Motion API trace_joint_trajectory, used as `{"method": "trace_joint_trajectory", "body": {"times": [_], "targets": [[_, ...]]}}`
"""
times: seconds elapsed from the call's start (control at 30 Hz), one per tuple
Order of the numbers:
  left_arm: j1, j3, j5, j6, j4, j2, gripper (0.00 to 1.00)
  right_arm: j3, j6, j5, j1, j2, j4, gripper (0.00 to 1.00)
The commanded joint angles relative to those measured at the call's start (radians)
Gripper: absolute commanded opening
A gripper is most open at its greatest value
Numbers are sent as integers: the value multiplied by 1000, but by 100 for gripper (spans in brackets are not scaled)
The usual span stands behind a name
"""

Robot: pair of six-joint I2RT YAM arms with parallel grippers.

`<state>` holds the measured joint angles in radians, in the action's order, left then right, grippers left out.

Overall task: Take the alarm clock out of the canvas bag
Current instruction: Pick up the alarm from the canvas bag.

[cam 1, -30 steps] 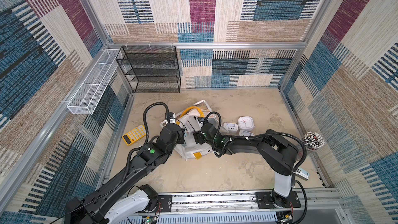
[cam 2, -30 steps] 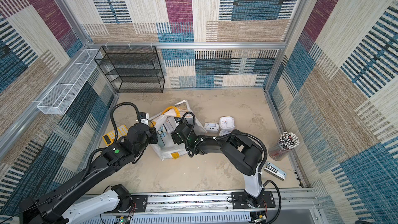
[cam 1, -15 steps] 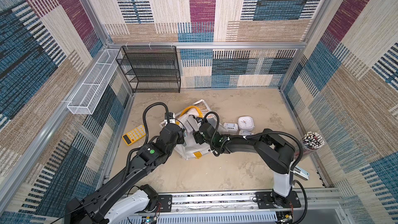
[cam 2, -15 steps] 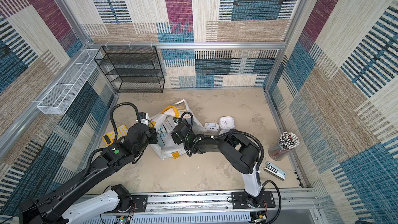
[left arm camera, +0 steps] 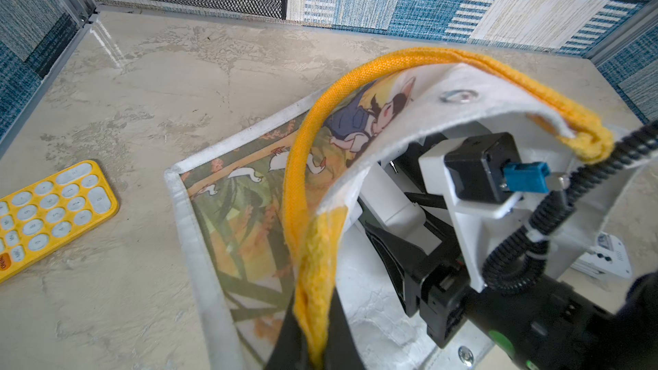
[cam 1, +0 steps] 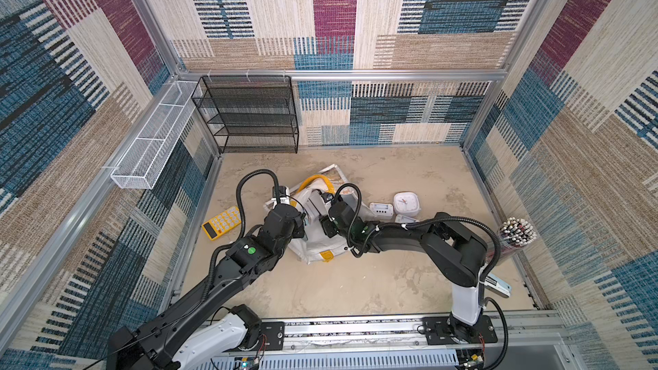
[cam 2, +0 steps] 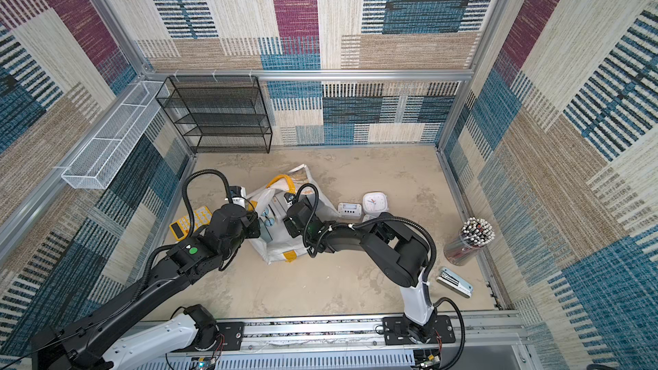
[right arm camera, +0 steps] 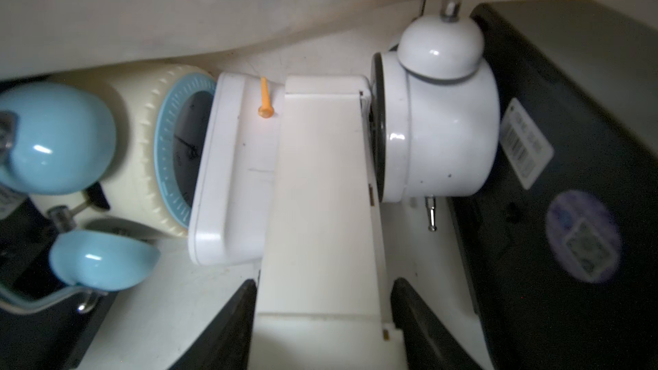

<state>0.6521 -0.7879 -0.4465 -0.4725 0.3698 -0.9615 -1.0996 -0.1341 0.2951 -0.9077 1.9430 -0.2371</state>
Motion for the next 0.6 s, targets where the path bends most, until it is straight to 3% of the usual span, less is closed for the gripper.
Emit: {"method": "trace_joint_trajectory", "body": {"times": [0.0,0.37,0.57], "targets": [[-2,1,-33,-17,12,1,0,5,9,-15,1,-7,9,59],[-2,-6,-44,-32,29,-11,0,43,3,-19,1,-51,4,41],[-2,-7,-49,-38,30,-14,0,65,-9,-26,1,-80,6,35]]}}
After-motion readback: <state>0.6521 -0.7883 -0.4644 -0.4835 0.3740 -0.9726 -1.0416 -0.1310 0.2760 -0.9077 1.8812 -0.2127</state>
